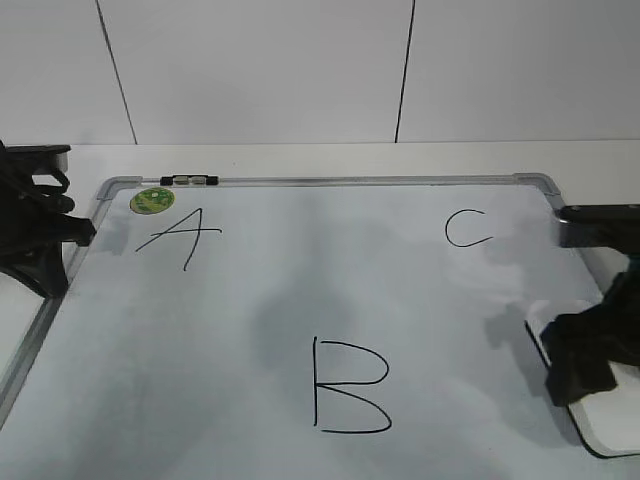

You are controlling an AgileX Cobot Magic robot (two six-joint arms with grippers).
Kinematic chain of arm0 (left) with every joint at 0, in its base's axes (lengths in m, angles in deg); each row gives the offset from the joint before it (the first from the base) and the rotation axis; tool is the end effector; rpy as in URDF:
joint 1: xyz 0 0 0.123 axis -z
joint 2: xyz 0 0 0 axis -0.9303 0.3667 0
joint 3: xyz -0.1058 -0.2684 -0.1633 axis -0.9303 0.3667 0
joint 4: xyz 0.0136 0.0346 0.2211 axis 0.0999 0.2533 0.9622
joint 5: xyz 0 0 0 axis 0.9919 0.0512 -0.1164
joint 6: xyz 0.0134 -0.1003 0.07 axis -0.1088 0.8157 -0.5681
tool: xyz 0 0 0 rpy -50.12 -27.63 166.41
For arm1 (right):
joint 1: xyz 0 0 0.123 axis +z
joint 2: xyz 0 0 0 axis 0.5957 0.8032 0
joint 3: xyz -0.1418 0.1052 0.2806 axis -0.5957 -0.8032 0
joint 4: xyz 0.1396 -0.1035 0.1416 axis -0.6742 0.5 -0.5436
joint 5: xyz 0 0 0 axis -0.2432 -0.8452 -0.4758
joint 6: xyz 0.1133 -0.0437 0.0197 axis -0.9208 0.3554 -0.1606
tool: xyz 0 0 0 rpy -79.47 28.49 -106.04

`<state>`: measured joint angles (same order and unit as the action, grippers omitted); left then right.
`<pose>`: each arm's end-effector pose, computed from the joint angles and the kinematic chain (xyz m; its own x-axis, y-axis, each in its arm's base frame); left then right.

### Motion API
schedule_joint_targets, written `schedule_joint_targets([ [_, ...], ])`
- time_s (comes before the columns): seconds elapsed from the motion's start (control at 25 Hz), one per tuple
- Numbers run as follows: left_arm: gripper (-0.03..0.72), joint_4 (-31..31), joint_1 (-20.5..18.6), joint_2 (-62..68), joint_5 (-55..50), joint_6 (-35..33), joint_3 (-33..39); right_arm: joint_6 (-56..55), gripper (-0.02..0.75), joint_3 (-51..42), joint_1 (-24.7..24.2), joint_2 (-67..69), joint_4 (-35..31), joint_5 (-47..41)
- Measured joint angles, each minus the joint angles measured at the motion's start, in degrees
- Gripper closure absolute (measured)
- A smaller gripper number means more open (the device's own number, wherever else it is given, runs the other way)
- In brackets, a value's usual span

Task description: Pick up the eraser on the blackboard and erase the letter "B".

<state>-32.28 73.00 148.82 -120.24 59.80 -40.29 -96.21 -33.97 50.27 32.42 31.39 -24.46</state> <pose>0.3688 -0.0407 0.1845 -0.9935 0.0716 -0.0881 0.0799 0.9923 -0.0942 0.2030 0.0550 0.2295 -0.9929 -0.0952 -0.0709 -0.0991 0.9936 0.0538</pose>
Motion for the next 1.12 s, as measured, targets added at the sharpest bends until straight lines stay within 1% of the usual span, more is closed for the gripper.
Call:
schedule_joint_targets([
  [0.04,0.655,0.0,0.0,0.0,0.0,0.0,0.0,0.0,0.158,1.1,2.8,0.0,-0.8,0.5],
  [0.24,0.655,0.0,0.0,0.0,-0.1,0.0,0.0,-0.6,0.158,6.5,8.5,3.7,-2.9,1.0],
  [0.56,0.655,0.0,0.0,0.0,-0.2,0.0,-0.1,-0.7,0.158,16.4,13.1,17.5,-2.9,-0.4],
  [0.88,0.655,0.1,0.0,0.0,-0.3,0.0,-0.1,-1.4,0.159,18.9,15.8,22.4,-1.1,-1.6],
  [0.96,0.655,0.1,0.0,0.0,-0.3,0.0,-0.1,-1.5,0.161,20.0,17.5,23.5,0.8,-2.6],
  [1.04,0.655,0.3,0.0,0.0,-0.4,0.0,-0.1,-1.5,0.162,21.5,19.7,24.5,0.9,-2.7],
  [1.08,0.655,0.3,0.0,0.0,-0.4,0.0,-0.1,-1.5,0.162,22.8,22.3,25.4,0.9,-2.8],
  [1.12,0.655,0.3,0.0,0.0,-0.4,0.0,-0.1,-1.5,0.162,23.8,23.9,26.0,0.9,-2.8],
])
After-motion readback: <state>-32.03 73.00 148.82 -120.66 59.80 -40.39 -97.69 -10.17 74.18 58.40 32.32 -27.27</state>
